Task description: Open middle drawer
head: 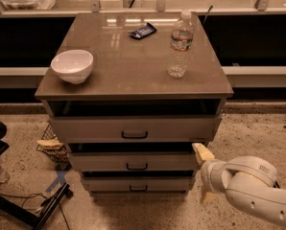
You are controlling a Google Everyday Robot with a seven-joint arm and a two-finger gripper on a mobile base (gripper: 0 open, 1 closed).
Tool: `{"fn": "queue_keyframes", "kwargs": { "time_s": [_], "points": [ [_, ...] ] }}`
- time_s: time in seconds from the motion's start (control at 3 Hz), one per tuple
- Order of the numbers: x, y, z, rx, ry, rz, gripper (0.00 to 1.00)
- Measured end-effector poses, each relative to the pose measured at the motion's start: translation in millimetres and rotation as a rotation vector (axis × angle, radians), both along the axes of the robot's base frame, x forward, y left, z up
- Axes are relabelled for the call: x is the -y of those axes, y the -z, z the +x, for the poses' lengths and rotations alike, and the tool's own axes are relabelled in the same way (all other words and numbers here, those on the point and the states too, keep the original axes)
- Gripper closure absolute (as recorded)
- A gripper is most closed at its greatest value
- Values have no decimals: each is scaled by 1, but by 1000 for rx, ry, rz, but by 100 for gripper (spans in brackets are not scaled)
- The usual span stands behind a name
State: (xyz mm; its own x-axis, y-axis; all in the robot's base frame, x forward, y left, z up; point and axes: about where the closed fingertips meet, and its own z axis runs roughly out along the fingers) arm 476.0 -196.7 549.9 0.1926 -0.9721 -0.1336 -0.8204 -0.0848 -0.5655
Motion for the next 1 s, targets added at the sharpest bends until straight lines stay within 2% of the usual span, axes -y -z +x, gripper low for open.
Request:
{"fn": "queue_keyframes", "kwargs": {
  "time_s": [0.33,1.0],
  "points": [
    [-24,11,-9,-26,-31,-23,0],
    [-111,60,-19,-76,-90,-1,0]
  ]
}}
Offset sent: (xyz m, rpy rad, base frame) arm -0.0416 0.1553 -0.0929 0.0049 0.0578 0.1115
